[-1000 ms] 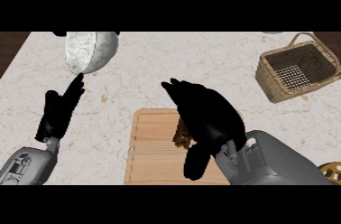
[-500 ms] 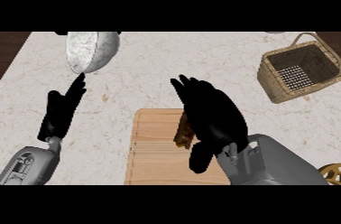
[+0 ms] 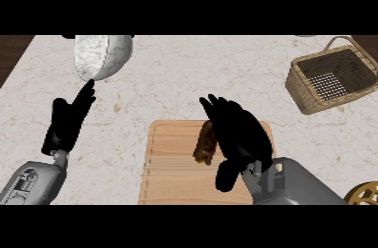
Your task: Pick the sweet potato from the cutting board and place it in the basket
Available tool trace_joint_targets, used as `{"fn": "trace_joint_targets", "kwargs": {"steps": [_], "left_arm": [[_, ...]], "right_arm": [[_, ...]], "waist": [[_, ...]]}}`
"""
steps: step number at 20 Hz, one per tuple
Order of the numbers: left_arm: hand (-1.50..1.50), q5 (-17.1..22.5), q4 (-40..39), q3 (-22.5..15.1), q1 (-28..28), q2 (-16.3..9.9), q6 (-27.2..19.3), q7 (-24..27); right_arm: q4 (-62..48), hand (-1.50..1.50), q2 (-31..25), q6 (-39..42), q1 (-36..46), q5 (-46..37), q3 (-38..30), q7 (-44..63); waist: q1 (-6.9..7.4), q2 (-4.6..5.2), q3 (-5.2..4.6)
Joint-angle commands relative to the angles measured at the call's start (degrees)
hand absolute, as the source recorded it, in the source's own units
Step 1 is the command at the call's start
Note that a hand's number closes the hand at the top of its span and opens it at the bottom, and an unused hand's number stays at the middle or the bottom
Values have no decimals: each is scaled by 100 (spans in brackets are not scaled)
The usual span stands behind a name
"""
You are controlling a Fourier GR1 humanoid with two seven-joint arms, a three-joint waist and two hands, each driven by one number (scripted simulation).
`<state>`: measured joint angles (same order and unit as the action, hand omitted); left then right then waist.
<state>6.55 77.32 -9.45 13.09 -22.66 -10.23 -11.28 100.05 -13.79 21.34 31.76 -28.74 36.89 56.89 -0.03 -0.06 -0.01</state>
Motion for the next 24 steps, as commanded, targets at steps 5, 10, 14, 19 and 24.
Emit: {"fn": "trace_joint_targets", "kwargs": {"steps": [5, 10, 14, 19, 24], "left_arm": [[0, -105, -43, 379, -39, 106, 308, 74], [0, -286, -162, 576, -68, 132, 545, 245], [0, -534, -192, 471, -47, 528, 369, 167], [0, -634, 721, 512, -171, 454, 430, -627], [0, -870, 421, 502, -238, 841, 367, -279]], "right_arm": [[-932, -150, 575, 11, -85, -873, -248, -453], [-845, -150, 833, -28, -605, -1348, -150, -602], [-1586, -150, 1200, -125, -273, -1653, -472, -947], [-2099, -150, 1365, -396, -342, -1943, -537, -1253], [-1984, -150, 1374, -383, -649, -1989, -391, -1161]], "waist": [[26, 10, 0], [9, 6, 0], [16, 9, 0], [40, 3, 2], [22, 3, 1]]}}
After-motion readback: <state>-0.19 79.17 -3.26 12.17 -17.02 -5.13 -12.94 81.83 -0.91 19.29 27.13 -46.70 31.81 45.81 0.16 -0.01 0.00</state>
